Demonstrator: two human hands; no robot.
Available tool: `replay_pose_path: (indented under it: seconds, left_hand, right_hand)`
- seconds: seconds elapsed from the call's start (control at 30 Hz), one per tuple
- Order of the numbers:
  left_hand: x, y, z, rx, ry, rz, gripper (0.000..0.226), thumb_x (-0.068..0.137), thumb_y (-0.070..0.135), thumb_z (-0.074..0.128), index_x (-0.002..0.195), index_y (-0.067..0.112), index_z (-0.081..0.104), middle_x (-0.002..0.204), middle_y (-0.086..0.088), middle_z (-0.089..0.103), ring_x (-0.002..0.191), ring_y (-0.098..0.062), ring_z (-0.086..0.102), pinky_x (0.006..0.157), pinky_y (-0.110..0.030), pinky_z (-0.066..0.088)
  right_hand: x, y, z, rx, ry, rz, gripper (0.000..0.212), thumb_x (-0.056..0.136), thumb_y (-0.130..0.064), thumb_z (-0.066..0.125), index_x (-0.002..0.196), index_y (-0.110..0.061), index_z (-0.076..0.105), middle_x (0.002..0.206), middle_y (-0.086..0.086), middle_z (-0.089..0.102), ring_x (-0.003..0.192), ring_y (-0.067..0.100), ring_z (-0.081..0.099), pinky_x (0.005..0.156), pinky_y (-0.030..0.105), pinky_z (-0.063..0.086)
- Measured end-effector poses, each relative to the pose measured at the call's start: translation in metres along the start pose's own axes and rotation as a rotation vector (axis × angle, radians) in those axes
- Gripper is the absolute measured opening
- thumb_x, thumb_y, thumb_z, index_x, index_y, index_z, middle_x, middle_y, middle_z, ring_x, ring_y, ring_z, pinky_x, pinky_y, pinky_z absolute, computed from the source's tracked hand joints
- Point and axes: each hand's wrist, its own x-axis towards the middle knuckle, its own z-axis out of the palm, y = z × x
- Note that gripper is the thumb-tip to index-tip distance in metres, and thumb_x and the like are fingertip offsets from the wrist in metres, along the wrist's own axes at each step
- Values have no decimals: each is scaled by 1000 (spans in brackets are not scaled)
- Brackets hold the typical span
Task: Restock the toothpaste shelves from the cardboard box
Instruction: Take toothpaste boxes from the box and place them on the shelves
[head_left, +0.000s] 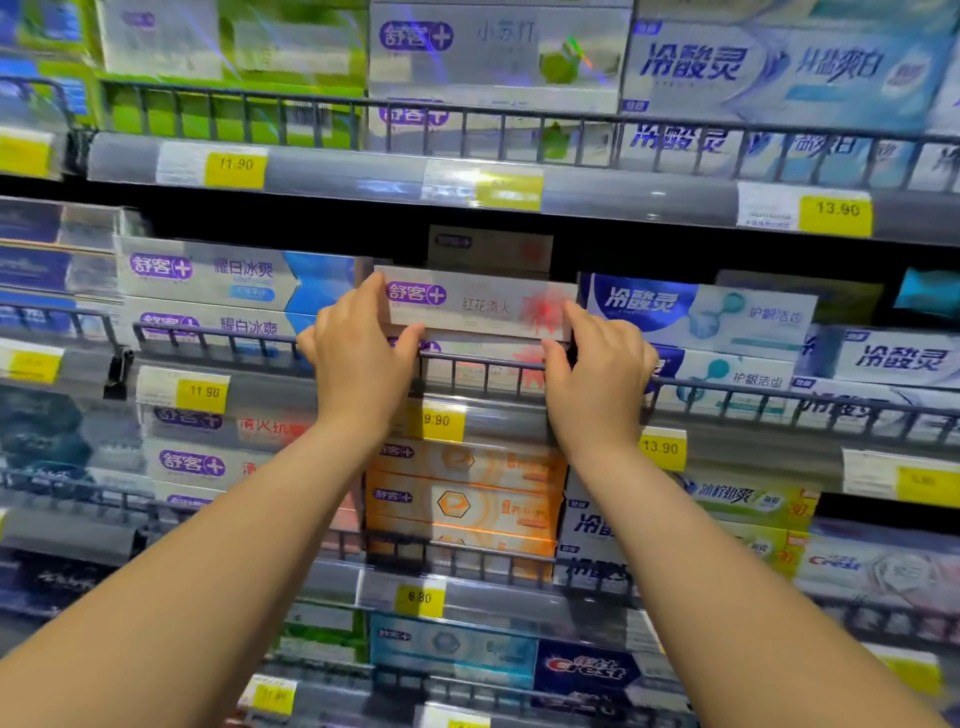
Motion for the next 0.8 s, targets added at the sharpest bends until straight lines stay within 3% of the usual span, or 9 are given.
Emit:
replay_pose_path:
  seconds: [0.2, 0.5, 0.67, 0.8]
  left_hand:
    - [8, -7, -4, 56, -5, 79, 56, 82, 41, 69, 132, 22, 52, 121, -6, 56, 111, -27, 47, 88, -39, 26]
    - [11, -13, -5, 178, 25, 188, 48, 84, 34, 68, 128, 19, 56, 119, -10, 56, 104, -34, 46, 83, -42, 30]
    - [7, -7, -2, 118, 51, 190, 46, 84, 30, 69, 127, 18, 57, 124, -12, 51, 107, -35, 45, 85, -42, 30]
    - [-10, 16, 11, 29, 60, 297, 46, 83, 32, 68, 126, 21, 58, 122, -9, 54, 106, -34, 46, 83, -42, 30]
  right_hand:
    - [9, 0, -3, -1, -78, 83, 54, 86, -21, 64, 137, -21, 47, 91, 3, 62, 100, 26, 47, 89, 37, 27]
    - [11, -3, 0, -7, -67, 122, 53, 85, -24, 64, 135, -22, 48, 103, 2, 64, 104, 26, 46, 91, 37, 27]
    - [7, -2, 1, -29, -52, 113, 52, 88, -29, 60, 137, -24, 46, 107, 1, 62, 106, 24, 45, 92, 36, 28]
    - [-4, 16, -13, -20, -19, 76, 51, 87, -32, 60, 136, -20, 48, 120, 6, 56, 112, 26, 46, 96, 40, 32]
